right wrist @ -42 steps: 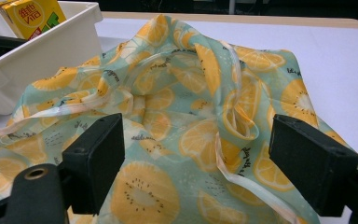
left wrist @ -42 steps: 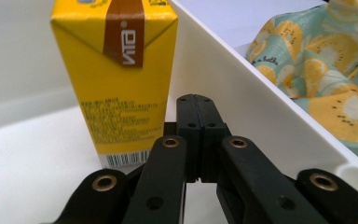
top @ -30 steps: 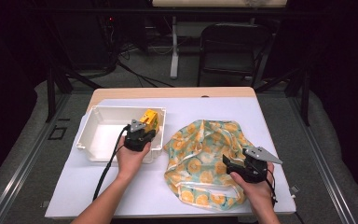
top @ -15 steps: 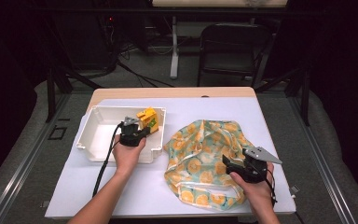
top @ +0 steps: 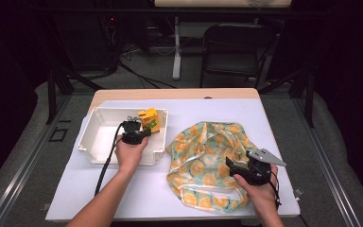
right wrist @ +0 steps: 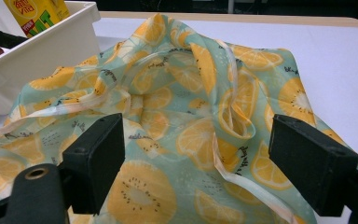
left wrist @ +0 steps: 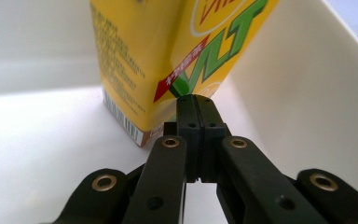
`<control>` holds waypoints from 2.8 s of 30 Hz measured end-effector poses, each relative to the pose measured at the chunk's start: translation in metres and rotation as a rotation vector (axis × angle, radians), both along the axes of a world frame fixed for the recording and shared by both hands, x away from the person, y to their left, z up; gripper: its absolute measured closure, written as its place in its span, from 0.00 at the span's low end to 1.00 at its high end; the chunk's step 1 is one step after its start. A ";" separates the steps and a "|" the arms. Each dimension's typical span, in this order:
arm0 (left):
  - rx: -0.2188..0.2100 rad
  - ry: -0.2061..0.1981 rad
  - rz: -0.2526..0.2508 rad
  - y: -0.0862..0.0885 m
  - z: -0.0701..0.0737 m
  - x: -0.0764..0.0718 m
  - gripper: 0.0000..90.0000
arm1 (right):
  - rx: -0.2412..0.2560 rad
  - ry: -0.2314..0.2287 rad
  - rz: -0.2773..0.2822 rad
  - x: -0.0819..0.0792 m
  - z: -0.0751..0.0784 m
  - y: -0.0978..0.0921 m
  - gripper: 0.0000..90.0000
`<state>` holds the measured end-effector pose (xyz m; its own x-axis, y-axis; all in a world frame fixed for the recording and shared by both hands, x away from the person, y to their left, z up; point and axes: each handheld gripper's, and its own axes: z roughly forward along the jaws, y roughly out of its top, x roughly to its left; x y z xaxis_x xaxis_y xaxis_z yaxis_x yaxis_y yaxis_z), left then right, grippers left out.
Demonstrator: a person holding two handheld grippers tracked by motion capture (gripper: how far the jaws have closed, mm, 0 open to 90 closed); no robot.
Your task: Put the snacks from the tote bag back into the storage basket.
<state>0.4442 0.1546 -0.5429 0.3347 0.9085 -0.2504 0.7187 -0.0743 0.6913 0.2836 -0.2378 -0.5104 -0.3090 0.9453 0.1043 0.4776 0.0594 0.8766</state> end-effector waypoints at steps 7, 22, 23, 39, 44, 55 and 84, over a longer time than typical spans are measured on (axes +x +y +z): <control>0.043 0.008 -0.015 -0.005 0.004 0.006 1.00 | 0.003 -0.002 -0.001 0.000 -0.001 0.000 0.20; 0.071 0.016 -0.001 -0.009 -0.001 0.014 1.00 | 0.010 -0.003 -0.009 0.000 -0.002 -0.002 0.20; 0.076 0.015 0.003 -0.008 0.000 0.014 1.00 | 0.007 -0.001 -0.007 0.000 -0.001 -0.003 0.20; 0.095 0.028 0.023 -0.007 -0.006 0.017 1.00 | 0.008 -0.002 -0.010 0.000 -0.002 -0.002 0.20; 0.105 0.018 0.019 -0.007 -0.007 0.016 1.00 | 0.008 -0.002 -0.010 0.000 -0.002 -0.003 0.20; 0.079 -0.083 -0.018 -0.002 0.005 -0.008 0.80 | -0.002 0.000 -0.007 0.001 -0.002 -0.003 0.20; -0.069 -0.260 -0.182 0.041 0.021 -0.087 0.00 | -0.024 0.000 -0.005 0.003 -0.004 0.003 0.20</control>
